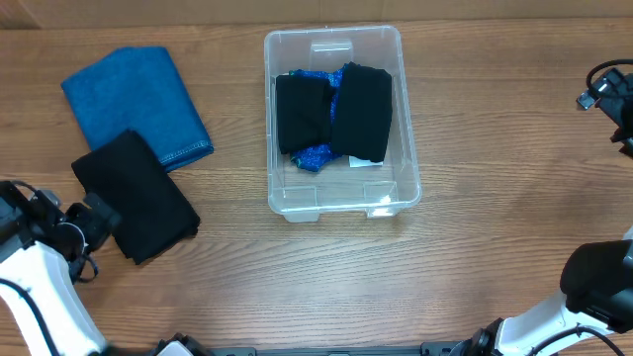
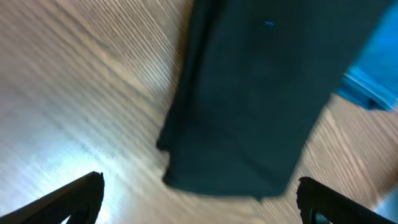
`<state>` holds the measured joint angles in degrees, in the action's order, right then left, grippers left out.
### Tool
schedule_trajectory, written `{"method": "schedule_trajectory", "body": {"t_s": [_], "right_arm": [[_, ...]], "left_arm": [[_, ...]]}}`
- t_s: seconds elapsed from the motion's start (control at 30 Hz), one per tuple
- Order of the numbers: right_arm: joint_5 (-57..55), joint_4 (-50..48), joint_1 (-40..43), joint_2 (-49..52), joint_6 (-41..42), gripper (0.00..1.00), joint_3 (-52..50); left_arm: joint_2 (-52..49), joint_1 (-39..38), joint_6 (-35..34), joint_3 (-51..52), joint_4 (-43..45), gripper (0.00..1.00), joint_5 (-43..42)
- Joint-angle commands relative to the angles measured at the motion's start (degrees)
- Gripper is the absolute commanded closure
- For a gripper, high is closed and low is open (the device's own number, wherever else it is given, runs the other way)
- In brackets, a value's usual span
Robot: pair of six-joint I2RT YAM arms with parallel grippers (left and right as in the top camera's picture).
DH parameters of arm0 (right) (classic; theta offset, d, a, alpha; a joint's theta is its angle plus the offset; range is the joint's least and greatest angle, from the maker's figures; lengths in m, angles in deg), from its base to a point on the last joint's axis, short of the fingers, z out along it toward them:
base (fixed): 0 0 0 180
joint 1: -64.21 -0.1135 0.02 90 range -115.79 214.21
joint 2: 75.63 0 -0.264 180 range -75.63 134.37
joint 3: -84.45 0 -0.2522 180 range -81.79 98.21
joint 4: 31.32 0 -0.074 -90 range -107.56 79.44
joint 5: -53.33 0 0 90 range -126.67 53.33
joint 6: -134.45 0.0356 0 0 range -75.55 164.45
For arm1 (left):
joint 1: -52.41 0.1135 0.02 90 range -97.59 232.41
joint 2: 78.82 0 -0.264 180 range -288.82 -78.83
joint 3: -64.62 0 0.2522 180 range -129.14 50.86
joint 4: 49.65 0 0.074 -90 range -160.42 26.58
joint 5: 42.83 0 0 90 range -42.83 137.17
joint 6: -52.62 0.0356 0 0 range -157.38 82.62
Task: Pack container
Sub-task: 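Move the left gripper to the left black cloth and grasp it, then carry the black cloth into the bin and press it flat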
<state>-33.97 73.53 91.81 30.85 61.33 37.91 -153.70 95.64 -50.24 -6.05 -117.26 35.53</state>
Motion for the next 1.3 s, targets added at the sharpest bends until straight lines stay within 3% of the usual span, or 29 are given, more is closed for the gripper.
{"method": "schedule_trajectory", "body": {"t_s": [0.0, 0.13, 0.33, 0.43, 0.63, 0.73, 0.9, 0.97, 1.07, 1.2, 1.27], "right_arm": [[-0.52, 0.04, -0.20, -1.60, 0.72, 0.00, 1.03], [-0.55, -0.07, -0.20, -1.60, 0.11, 0.00, 1.03], [-0.52, 0.11, -0.22, -1.60, -0.11, 0.00, 1.03], [-0.50, 0.04, -0.20, -1.60, -0.09, 0.00, 1.03], [-0.52, -0.24, -0.20, -1.60, -0.11, 0.00, 1.03], [-0.52, -0.50, -0.20, -1.60, -0.13, 0.00, 1.03], [-0.74, -0.55, -0.20, -1.60, -0.59, 0.00, 1.03], [-0.74, -0.52, -0.20, -1.60, -0.59, 0.00, 1.03], [-0.74, -0.50, -0.20, -1.60, -0.61, 0.00, 1.03], [-0.72, -0.44, -0.20, -1.60, -0.98, 0.00, 1.03], [-0.74, -0.42, -0.20, -1.60, -2.14, 0.00, 1.03]], "left_arm": [[-7.13, 1.84, 6.80, 4.02, 5.64, 0.00, -2.05], [-17.29, 1.22, 19.58, 4.13, 12.17, 0.00, -8.83], [-26.62, 1.22, 29.90, 4.13, 23.58, 0.00, -22.08], [-29.79, 0.76, 30.91, 4.13, 25.44, 0.00, -27.85], [-30.71, -0.13, 29.77, 4.13, 25.62, 0.20, -30.53], [-30.71, -0.13, 27.34, 3.91, 25.64, 0.19, -30.36], [-30.60, -0.09, 25.35, 3.72, 25.68, 0.05, -30.18], [-30.53, -0.11, 23.39, 3.67, 26.10, 0.11, -30.23], [-30.16, -0.11, 22.49, 3.45, 25.79, 0.27, -30.40], [-27.34, -0.15, 20.79, 3.43, 25.64, 0.62, -30.42], [-24.44, -0.13, 20.09, 3.43, 25.62, 0.73, -30.40]]}}
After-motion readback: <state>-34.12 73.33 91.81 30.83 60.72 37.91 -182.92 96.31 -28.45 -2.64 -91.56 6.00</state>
